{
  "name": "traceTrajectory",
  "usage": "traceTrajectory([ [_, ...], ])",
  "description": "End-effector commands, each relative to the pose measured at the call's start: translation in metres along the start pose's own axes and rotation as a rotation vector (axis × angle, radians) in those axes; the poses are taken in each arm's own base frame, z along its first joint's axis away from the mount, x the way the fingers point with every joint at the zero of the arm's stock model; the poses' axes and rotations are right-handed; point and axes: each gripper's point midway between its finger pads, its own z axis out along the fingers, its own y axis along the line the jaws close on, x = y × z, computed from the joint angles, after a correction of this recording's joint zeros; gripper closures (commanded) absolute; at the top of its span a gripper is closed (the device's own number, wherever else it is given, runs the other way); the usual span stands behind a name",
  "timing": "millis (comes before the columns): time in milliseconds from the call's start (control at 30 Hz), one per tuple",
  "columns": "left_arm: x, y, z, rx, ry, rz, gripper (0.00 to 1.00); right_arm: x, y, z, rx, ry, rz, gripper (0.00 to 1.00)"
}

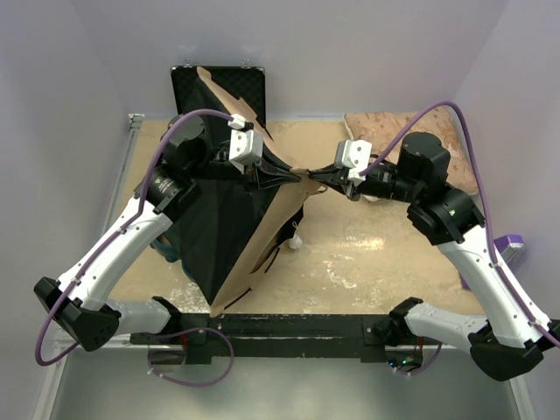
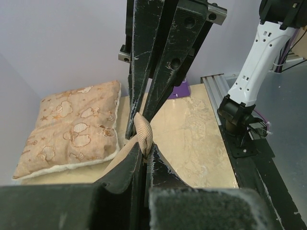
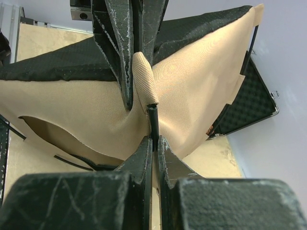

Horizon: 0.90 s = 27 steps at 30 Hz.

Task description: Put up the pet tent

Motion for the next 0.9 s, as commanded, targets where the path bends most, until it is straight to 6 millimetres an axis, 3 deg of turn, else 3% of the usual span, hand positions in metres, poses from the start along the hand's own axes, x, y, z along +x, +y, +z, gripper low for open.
traceTrajectory([
  [0,-0.041,-0.015,-0.005,0.04,-0.096,0.139,1.0,0.021,0.008,0.005,-0.018,0.059,0.065,1.0],
  [467,-0.042,-0.019,-0.007,0.053,-0.101,0.152,1.0,0.025,0.01,0.007,-0.024,0.065,0.087,1.0],
  [867,-0.037,-0.01,-0.003,0.021,-0.09,0.116,1.0,0.026,0.015,0.006,-0.063,0.07,0.062,1.0],
])
